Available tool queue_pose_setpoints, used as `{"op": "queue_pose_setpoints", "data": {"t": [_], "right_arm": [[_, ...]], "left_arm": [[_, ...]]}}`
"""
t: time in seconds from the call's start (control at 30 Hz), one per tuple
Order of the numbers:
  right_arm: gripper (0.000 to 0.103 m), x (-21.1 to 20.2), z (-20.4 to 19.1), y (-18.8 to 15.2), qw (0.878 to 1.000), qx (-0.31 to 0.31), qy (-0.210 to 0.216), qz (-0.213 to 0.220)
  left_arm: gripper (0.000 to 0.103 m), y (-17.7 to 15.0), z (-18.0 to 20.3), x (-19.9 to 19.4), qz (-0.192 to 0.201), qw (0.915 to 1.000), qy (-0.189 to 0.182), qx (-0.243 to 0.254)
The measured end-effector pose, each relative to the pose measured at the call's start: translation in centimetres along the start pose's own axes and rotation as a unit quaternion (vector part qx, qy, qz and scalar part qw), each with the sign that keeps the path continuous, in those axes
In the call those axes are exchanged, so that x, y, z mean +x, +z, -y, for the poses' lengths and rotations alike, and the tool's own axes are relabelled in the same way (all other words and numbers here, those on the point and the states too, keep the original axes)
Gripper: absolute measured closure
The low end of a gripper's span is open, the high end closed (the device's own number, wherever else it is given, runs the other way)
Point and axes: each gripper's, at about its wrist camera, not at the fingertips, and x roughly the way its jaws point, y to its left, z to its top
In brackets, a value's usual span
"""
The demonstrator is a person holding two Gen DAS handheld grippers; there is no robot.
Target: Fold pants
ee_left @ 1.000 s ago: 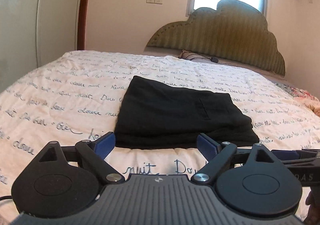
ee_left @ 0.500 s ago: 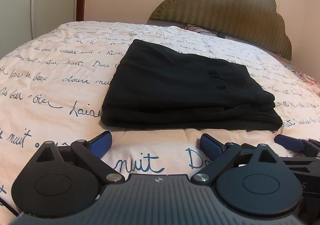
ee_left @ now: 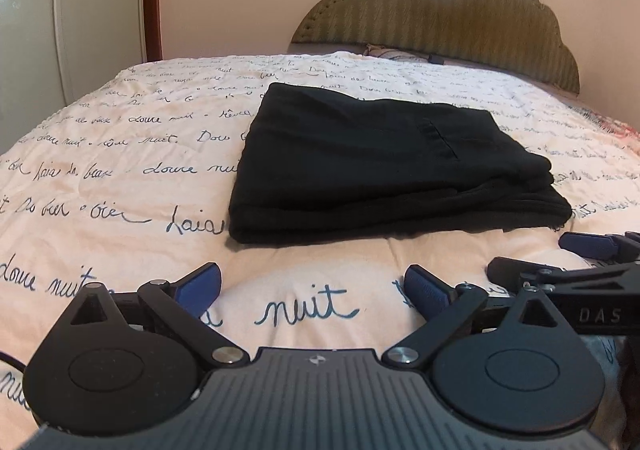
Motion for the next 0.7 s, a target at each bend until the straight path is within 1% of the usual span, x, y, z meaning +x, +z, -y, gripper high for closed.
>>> {"op": "queue_pose_setpoints", "data": {"t": [0.07, 0.2, 0.37, 0.7], "right_arm": [[0.005, 0.01, -0.07, 0.00, 1.000, -0.001, -0.002, 0.000], [0.005, -0.06, -0.03, -0.05, 1.000, 0.000, -0.001, 0.002], [0.005, -0.07, 0.02, -0.05, 1.000, 0.001, 0.000, 0.002], [0.005, -0.14, 0.05, -0.03, 1.000, 0.003, 0.002, 0.004]], "left_arm": [[0.001, 0.08, -0.16, 0.16, -0.002, 1.0000, -0.002, -0.004], [0.000, 0.15, 0.33, 0.38, -0.006, 0.9999, 0.006, 0.008], [0.000, 0.16, -0.18, 0.44, -0.005, 1.0000, -0.004, -0.003], [0.000, 0.14, -0.13, 0.42, -0.005, 1.0000, -0.003, -0.002]]}}
